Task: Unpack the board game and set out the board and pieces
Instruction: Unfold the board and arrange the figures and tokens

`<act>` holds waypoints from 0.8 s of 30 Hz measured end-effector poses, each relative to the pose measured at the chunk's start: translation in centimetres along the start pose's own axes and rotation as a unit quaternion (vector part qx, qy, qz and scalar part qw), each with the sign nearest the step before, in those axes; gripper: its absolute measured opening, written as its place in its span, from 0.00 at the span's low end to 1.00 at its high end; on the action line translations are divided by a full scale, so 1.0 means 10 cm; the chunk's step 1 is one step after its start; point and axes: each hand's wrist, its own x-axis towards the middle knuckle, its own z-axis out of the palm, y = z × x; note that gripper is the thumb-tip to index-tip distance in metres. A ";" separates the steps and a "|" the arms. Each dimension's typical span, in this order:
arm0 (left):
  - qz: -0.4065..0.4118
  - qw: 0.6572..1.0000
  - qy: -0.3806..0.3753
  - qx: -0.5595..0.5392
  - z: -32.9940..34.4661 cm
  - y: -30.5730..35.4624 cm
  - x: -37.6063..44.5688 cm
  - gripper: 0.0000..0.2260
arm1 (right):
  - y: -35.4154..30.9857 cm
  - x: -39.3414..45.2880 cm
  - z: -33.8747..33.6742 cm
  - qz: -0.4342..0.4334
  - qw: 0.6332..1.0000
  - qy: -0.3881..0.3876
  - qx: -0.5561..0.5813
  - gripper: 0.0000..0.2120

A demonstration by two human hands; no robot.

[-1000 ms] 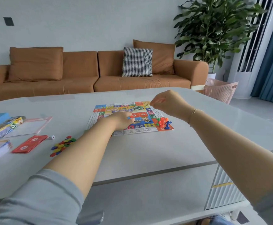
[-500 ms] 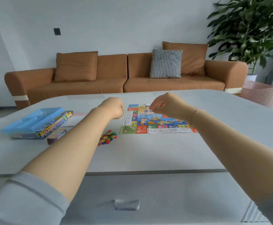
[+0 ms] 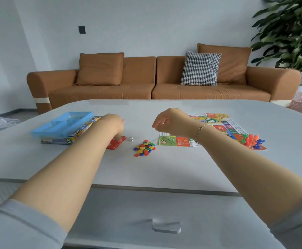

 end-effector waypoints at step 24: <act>-0.031 0.977 -0.146 -0.151 0.05 -0.16 0.17 0.31 | 0.03 -0.06 0.04 -0.018 1.000 -0.020 -0.007 0.10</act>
